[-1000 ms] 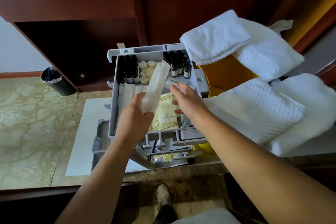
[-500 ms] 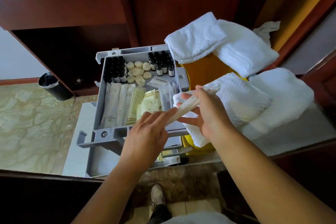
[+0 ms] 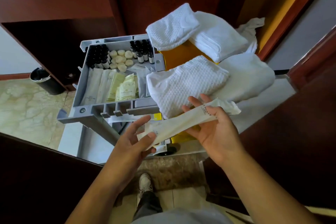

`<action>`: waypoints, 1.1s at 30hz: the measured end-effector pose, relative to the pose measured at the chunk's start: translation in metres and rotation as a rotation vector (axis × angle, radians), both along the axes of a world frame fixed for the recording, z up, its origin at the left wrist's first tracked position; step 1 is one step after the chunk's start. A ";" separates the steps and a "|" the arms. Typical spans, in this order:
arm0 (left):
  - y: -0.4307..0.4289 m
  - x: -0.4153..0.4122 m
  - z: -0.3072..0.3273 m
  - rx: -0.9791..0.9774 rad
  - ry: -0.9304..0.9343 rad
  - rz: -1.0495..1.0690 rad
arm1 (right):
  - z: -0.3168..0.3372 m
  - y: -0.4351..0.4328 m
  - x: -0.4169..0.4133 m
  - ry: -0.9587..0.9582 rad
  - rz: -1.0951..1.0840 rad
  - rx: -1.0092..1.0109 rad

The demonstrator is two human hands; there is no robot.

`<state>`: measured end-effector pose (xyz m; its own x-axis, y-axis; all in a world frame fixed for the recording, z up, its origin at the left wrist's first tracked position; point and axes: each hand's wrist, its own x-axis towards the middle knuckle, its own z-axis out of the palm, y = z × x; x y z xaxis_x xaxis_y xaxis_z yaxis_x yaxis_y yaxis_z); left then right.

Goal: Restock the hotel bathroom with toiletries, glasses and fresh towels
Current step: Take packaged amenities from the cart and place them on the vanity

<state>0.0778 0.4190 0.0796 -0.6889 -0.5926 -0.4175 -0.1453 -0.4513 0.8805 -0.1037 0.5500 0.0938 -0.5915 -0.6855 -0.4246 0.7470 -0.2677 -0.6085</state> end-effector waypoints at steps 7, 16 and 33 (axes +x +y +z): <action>0.061 0.016 -0.003 0.107 0.011 0.054 | -0.012 0.066 0.017 -0.033 0.098 -0.037; 0.098 0.070 -0.009 0.182 -0.012 0.039 | -0.028 0.095 0.049 -0.192 0.336 -0.206; 0.092 0.192 -0.016 -0.130 -0.157 0.373 | -0.040 0.030 0.113 0.193 0.491 0.249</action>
<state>0.2694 0.5106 0.0637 -0.3516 -0.8438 -0.4055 -0.1301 -0.3849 0.9138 0.0098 0.5802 0.0541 -0.3118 -0.7923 -0.5245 0.6171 0.2509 -0.7459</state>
